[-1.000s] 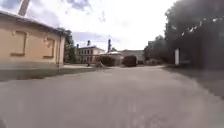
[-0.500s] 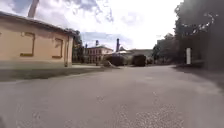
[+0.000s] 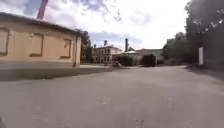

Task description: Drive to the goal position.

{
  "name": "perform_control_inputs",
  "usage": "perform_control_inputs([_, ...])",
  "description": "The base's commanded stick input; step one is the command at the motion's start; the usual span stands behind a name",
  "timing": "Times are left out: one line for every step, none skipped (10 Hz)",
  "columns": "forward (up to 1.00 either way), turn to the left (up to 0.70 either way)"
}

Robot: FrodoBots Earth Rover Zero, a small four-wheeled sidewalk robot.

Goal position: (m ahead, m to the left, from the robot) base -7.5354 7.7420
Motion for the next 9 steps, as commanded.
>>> perform_control_inputs([0.7,0.27])
perform_control_inputs([0.7,0.27])
perform_control_inputs([0.7,0.27])
perform_control_inputs([0.7,0.27])
perform_control_inputs([0.7,0.27])
perform_control_inputs([0.7,0.27])
perform_control_inputs([0.7,0.27])
perform_control_inputs([0.7,0.27])
perform_control_inputs([0.7,0.27])
